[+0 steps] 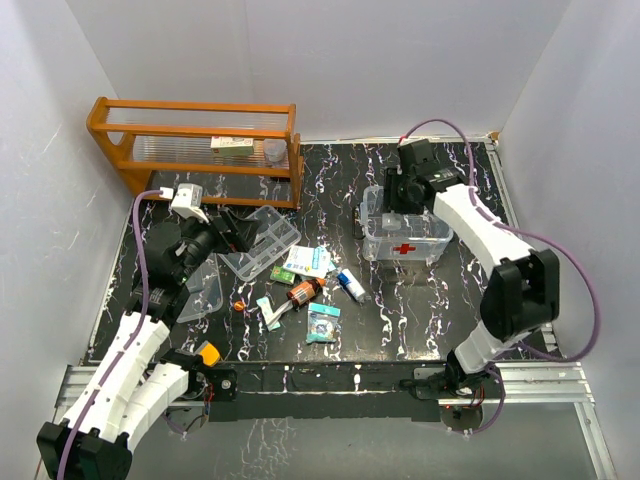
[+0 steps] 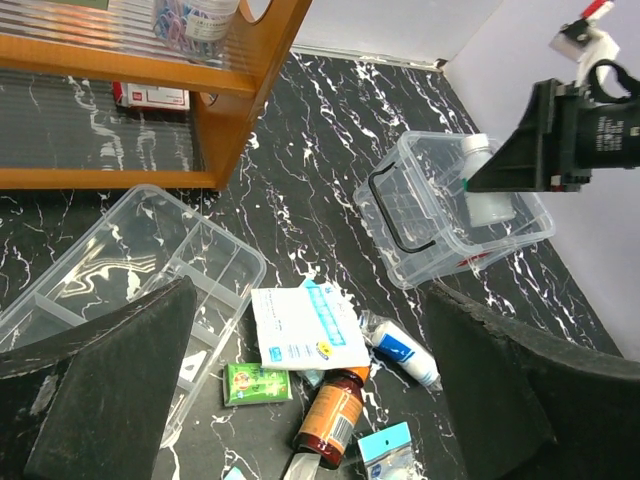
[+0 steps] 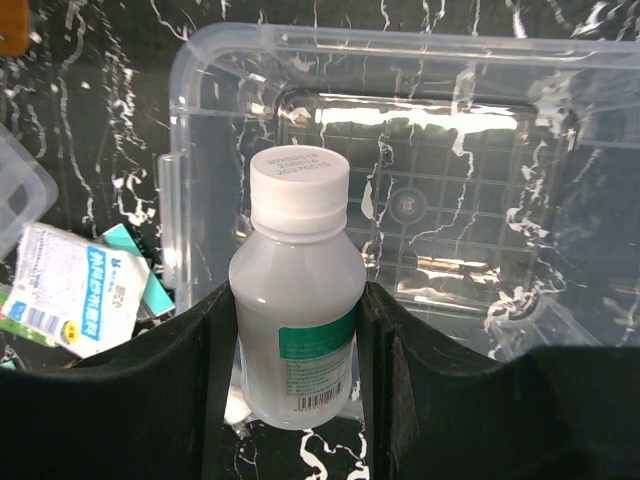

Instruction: Organize the medicine kit

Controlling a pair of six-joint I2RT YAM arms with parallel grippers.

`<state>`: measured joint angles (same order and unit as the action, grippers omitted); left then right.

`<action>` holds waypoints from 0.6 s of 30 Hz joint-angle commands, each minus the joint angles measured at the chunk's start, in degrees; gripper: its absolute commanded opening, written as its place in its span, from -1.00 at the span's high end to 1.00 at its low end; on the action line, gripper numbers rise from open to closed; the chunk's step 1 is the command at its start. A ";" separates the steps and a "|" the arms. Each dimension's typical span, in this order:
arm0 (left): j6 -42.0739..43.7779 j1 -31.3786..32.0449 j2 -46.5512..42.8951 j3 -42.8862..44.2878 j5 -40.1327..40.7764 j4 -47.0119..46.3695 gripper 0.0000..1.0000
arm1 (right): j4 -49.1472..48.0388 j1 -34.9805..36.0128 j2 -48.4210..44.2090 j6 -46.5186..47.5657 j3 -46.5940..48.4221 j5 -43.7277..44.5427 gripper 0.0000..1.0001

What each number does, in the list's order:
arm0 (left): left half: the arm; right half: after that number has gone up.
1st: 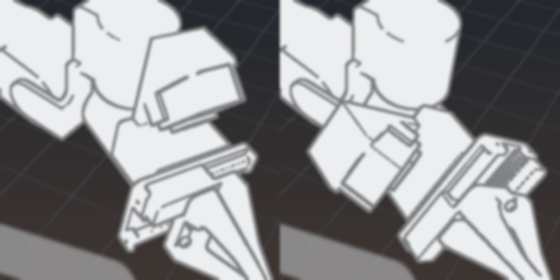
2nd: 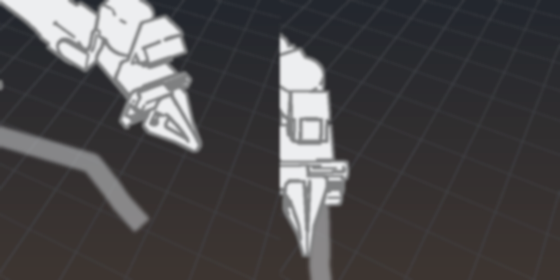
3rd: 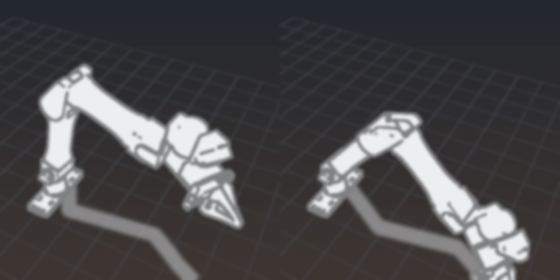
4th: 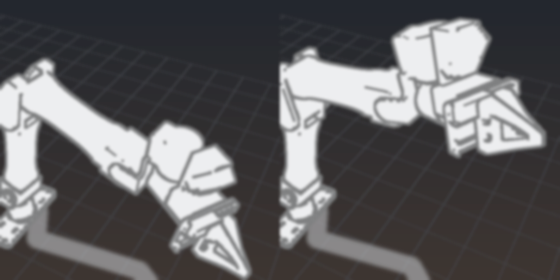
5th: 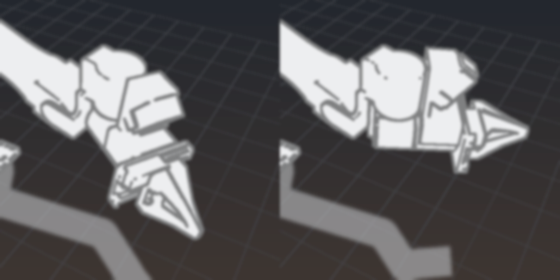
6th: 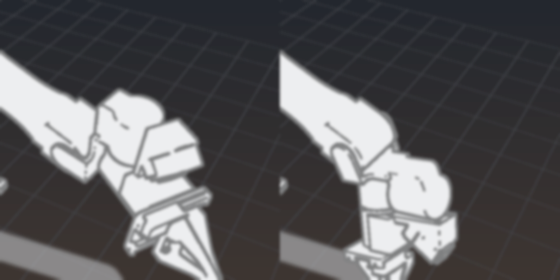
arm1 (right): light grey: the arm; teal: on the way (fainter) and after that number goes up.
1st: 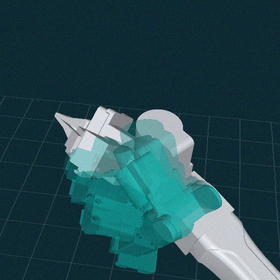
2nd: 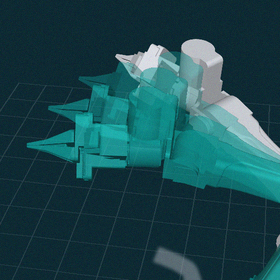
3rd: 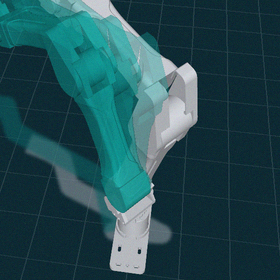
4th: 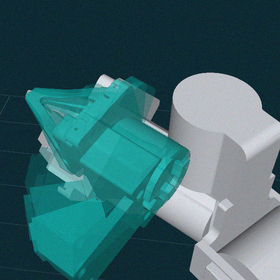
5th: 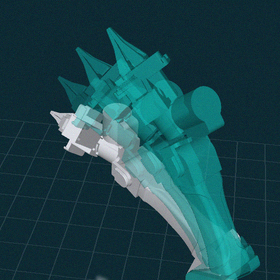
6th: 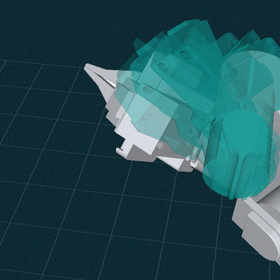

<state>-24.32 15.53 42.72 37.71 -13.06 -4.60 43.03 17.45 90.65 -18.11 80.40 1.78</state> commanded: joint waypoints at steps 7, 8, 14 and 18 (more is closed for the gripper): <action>0.99 0.17 -0.51 1.21 -2.21 0.56 -0.94 | -5.91 -0.32 8.56 0.12 3.97 -1.49 0.33; 0.82 0.18 -0.72 1.10 -1.89 0.55 -0.94 | -5.61 -0.34 8.73 0.04 3.97 -1.85 0.33; 1.55 0.19 -0.96 1.91 -1.56 1.67 -0.95 | -9.09 -0.40 7.11 -2.57 1.15 -4.50 0.32; 1.30 0.12 -1.51 1.91 -1.36 2.07 -0.95 | -5.38 -0.51 10.83 -2.91 2.39 -4.29 0.32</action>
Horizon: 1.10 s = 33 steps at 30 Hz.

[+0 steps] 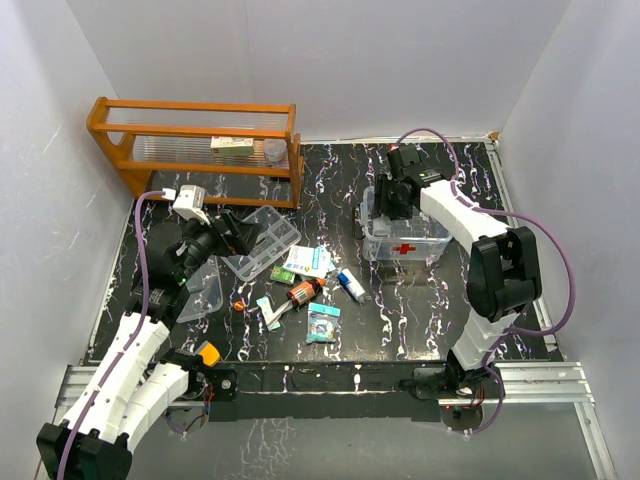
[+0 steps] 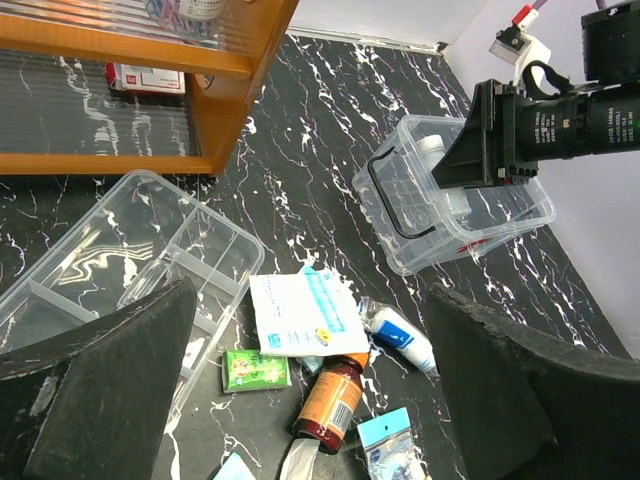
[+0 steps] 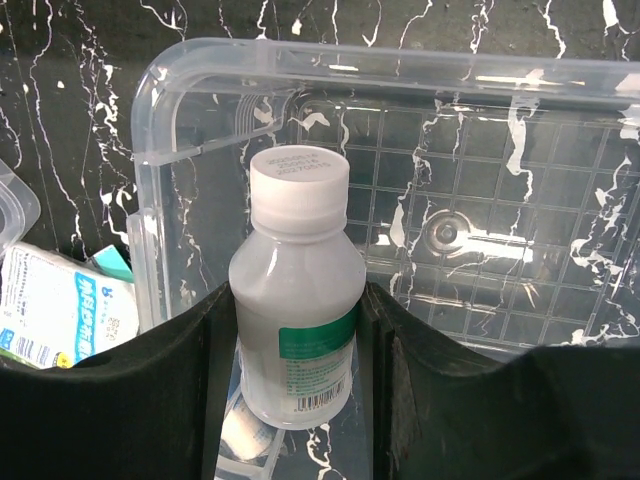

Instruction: Organize the medicine kit

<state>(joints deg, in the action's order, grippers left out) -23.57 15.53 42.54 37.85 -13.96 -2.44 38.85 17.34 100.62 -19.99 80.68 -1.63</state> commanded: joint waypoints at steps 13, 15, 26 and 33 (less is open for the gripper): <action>1.51 0.13 -1.30 2.15 -1.12 0.67 -0.95 | -0.20 -0.21 2.39 -1.48 -1.48 -6.20 0.21; 2.09 0.14 -1.61 2.39 -0.37 1.16 -0.95 | 0.17 -0.25 3.17 -1.54 -1.79 -5.97 0.20; 2.27 0.17 -1.27 2.28 0.64 1.12 -0.96 | -0.80 0.74 5.60 -2.72 -2.41 -6.30 0.14; 2.57 0.12 -1.08 2.42 0.85 1.33 -0.96 | -1.34 1.51 6.98 -4.22 -2.84 -6.49 0.06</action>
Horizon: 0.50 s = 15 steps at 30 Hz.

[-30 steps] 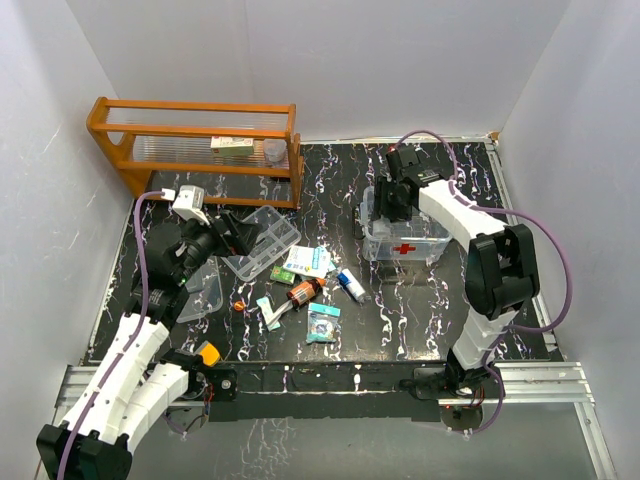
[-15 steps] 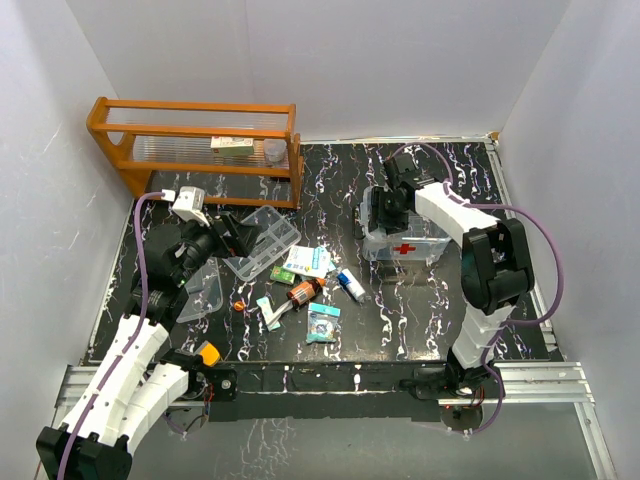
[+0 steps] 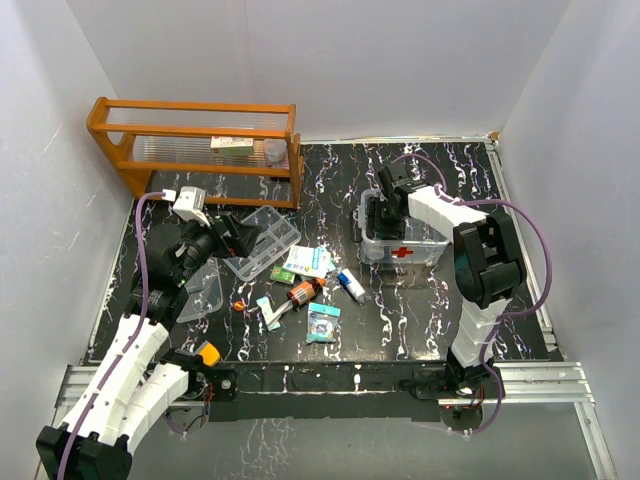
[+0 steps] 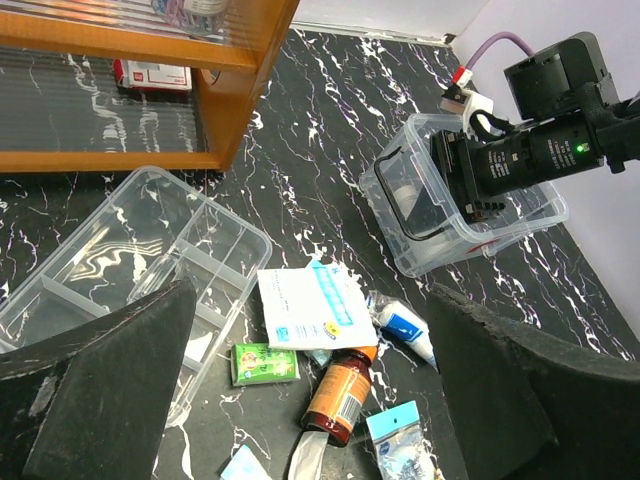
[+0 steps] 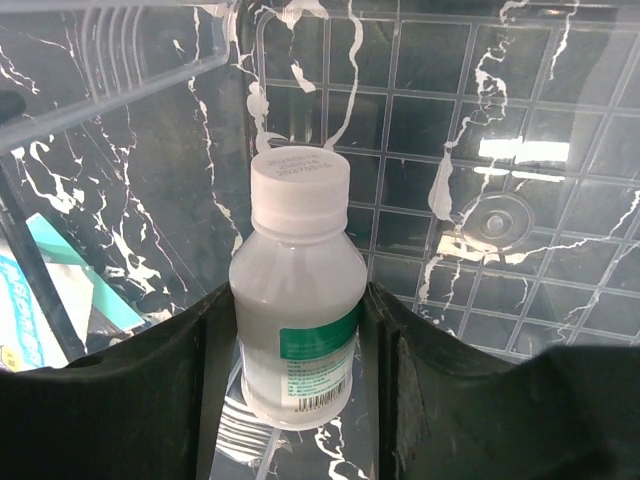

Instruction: Organize the medicine kit

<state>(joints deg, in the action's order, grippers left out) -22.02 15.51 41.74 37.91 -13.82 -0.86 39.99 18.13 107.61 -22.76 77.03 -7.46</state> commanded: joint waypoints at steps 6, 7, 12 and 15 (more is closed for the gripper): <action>1.10 0.16 -0.34 2.22 0.99 -0.28 -0.96 | -3.22 0.75 -1.93 -2.33 0.13 -0.39 -0.18; 1.09 0.15 -0.27 2.17 0.94 -0.28 -0.96 | -3.28 0.74 -2.45 -2.57 0.06 -0.22 -0.18; 1.10 0.19 0.07 2.26 0.89 -0.32 -0.96 | -3.76 0.63 -4.35 -4.13 -0.75 -1.25 -0.05; 1.10 0.21 0.10 2.20 0.99 -0.28 -0.96 | -4.55 0.75 -6.67 -5.23 -1.64 -1.35 -0.02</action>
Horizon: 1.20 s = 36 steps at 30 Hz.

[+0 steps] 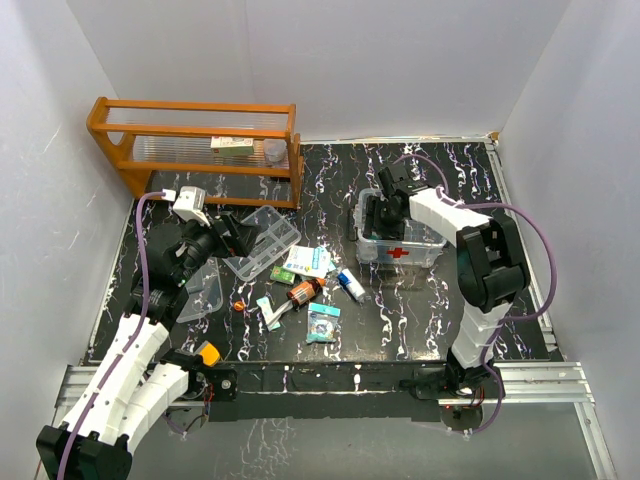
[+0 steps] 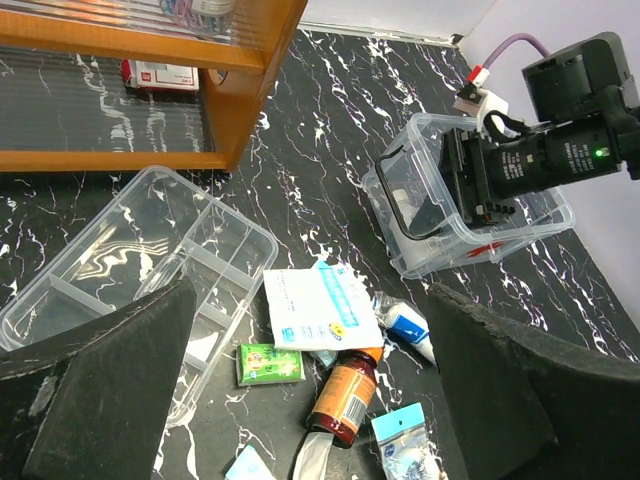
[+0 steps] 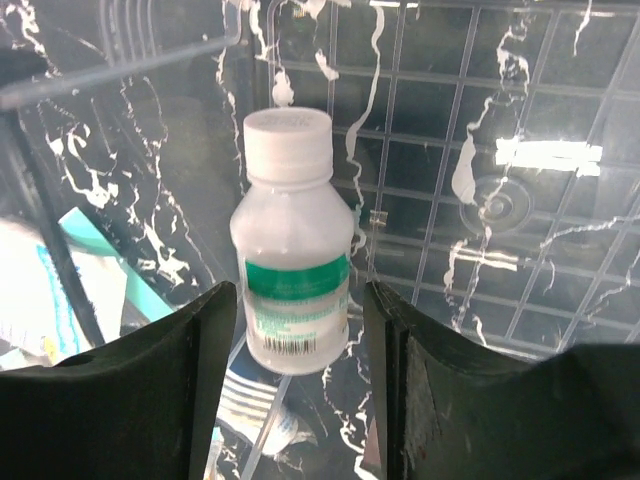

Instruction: Organize the medicine kit

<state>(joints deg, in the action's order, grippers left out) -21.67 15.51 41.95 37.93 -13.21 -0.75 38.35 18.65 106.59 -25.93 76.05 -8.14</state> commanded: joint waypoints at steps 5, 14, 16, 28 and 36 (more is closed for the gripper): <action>0.67 0.20 0.20 2.21 0.34 -0.65 -0.96 | -2.26 0.20 -12.27 -3.75 -1.29 2.48 -0.06; -1.84 0.22 3.43 1.69 -1.65 -1.47 -0.97 | -1.69 0.43 -27.31 -0.89 -5.02 -1.60 -0.11; -3.13 0.16 4.99 1.48 -4.13 -2.09 -0.93 | -2.19 1.20 -29.66 -0.74 -5.66 -2.39 -0.11; 6.82 13.12 20.42 6.04 -14.36 5.49 -0.73 | -28.30 8.58 -43.78 -13.07 -26.33 -14.49 -0.06; 15.40 20.00 32.94 12.11 -2.95 19.67 -0.23 | -31.58 8.73 -53.62 -14.46 -38.69 -15.60 -0.06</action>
<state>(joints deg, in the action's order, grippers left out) -13.15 32.80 70.85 45.60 -23.00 8.99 14.28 27.24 57.08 -39.29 40.03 -21.54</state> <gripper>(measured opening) 0.669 0.529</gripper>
